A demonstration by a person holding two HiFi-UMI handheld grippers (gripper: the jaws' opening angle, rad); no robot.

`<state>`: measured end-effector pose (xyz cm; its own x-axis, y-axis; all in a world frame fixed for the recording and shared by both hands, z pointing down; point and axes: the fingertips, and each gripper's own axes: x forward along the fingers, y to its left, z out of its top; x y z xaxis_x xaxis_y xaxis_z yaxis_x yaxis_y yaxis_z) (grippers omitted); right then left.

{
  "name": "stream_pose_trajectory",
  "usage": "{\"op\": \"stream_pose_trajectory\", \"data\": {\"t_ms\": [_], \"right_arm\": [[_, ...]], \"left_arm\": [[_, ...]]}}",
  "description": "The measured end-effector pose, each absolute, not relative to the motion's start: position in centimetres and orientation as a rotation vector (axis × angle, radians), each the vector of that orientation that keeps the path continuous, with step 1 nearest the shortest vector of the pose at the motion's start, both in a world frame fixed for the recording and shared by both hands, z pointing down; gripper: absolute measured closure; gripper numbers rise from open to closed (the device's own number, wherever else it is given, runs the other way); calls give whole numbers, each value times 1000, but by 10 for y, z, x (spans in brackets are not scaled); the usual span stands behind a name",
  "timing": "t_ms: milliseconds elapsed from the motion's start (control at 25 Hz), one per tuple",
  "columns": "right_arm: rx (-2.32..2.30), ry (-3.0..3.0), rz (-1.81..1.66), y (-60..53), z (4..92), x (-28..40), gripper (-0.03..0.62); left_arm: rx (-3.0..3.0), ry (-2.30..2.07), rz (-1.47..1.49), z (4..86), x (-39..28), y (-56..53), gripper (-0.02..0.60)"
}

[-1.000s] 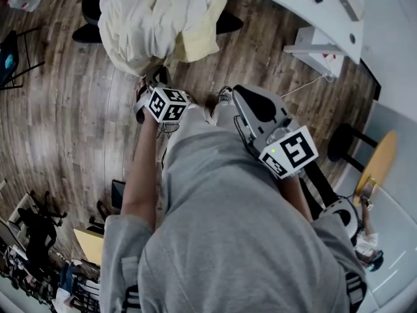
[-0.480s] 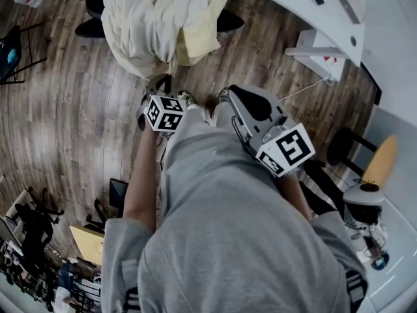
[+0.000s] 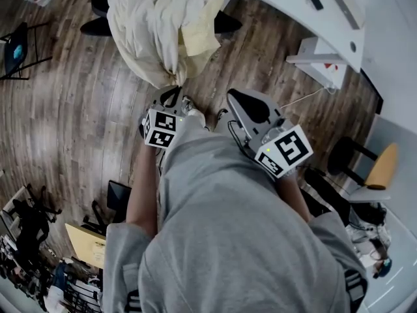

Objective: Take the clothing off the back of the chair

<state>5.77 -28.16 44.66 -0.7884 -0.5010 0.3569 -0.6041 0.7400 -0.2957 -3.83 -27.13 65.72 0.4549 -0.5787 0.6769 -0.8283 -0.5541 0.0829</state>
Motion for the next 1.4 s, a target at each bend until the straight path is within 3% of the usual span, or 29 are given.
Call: {"op": "stream_pose_trajectory", "data": {"t_ms": [280,1400], "right_arm": [[825,-2728,582,-264,446,75,559],[639,-2802,534,-168,429,134,559]], "left_arm": [[2310,-1166,569,618,-15,-250,545],[2160,-1592,135,511,-21,-172,545]]}}
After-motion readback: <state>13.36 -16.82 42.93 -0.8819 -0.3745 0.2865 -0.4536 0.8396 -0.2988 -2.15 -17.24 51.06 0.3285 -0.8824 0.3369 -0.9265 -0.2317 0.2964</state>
